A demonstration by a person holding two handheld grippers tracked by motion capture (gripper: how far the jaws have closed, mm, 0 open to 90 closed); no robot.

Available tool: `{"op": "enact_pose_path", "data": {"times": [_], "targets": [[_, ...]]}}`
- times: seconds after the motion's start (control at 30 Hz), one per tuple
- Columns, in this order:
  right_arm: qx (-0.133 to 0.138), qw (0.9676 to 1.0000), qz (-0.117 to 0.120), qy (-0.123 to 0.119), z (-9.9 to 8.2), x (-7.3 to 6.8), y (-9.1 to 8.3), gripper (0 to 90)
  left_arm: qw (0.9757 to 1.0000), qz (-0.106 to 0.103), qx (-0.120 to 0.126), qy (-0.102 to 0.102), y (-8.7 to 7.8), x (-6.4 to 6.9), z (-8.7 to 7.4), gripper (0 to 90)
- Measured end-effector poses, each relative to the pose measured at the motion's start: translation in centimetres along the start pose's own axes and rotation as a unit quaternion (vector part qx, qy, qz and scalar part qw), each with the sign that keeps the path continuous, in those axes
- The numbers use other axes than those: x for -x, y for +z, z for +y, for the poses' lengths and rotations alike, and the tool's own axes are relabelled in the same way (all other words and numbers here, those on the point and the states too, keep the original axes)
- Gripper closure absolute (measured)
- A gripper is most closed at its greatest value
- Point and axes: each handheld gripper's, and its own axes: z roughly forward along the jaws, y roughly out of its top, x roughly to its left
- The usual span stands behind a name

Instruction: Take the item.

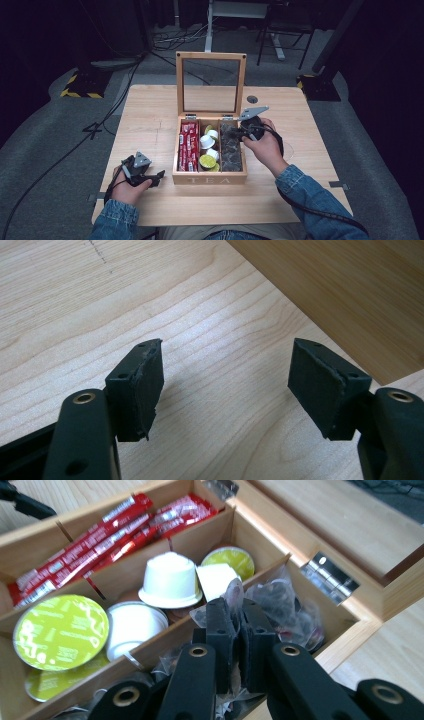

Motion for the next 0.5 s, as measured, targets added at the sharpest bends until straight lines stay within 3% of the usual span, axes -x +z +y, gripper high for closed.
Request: {"op": "enact_pose_path", "data": {"times": [0.5], "targets": [[0.031, 0.9995, 0.002, 0.001, 0.8, -0.1, -3.2, 85.0, 1.0000, 0.005, -0.006, 0.001, 0.2, -0.4, -0.2, 30.1]]}}
